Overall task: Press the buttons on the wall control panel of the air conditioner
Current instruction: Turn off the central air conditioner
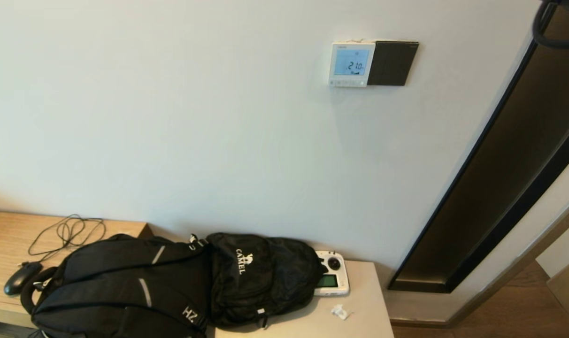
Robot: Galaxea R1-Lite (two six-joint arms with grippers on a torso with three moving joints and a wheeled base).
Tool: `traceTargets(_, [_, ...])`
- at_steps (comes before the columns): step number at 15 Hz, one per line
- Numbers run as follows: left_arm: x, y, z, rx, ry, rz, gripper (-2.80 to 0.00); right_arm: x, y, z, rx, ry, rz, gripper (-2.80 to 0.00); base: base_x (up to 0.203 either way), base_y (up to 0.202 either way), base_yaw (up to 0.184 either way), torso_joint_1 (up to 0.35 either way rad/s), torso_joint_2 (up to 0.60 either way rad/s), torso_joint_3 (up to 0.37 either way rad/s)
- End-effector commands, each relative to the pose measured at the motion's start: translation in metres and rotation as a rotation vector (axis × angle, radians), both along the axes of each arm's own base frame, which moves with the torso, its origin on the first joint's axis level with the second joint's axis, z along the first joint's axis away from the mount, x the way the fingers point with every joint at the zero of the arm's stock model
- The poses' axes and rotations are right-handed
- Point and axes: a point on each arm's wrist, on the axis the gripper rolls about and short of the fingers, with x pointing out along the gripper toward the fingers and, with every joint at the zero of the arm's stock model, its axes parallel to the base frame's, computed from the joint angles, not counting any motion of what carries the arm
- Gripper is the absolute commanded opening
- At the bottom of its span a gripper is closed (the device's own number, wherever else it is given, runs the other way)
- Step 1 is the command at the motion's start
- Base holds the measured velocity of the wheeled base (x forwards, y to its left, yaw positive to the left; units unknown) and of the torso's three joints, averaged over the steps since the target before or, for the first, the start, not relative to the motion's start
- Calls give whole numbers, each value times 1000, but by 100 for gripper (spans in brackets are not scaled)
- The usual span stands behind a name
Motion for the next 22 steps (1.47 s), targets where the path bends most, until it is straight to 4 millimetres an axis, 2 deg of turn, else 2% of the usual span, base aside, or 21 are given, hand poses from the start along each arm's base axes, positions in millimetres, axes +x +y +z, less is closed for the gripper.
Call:
traceTargets(1, [0,0,0,-1,-2,1,-280,30,28,-7,-8,27,14,-280,0,0,0,0,0,0])
traceTargets(3, [0,0,0,-1,-1,1,-280,42,56,-13,-33,51,26,-280,0,0,0,0,0,0])
traceTargets(5, [0,0,0,-1,-1,1,-280,57,80,-29,-77,98,52,-280,0,0,0,0,0,0])
traceTargets(7, [0,0,0,-1,-1,1,-280,66,95,-41,-112,126,61,-280,0,0,0,0,0,0])
traceTargets(11, [0,0,0,-1,-1,1,-280,88,104,-57,-132,130,50,-280,0,0,0,0,0,0])
traceTargets(14, [0,0,0,-1,-1,1,-280,106,112,-66,-165,62,33,-280,0,0,0,0,0,0])
traceTargets(22, [0,0,0,-1,-2,1,-280,126,122,-93,-227,101,23,-280,0,0,0,0,0,0])
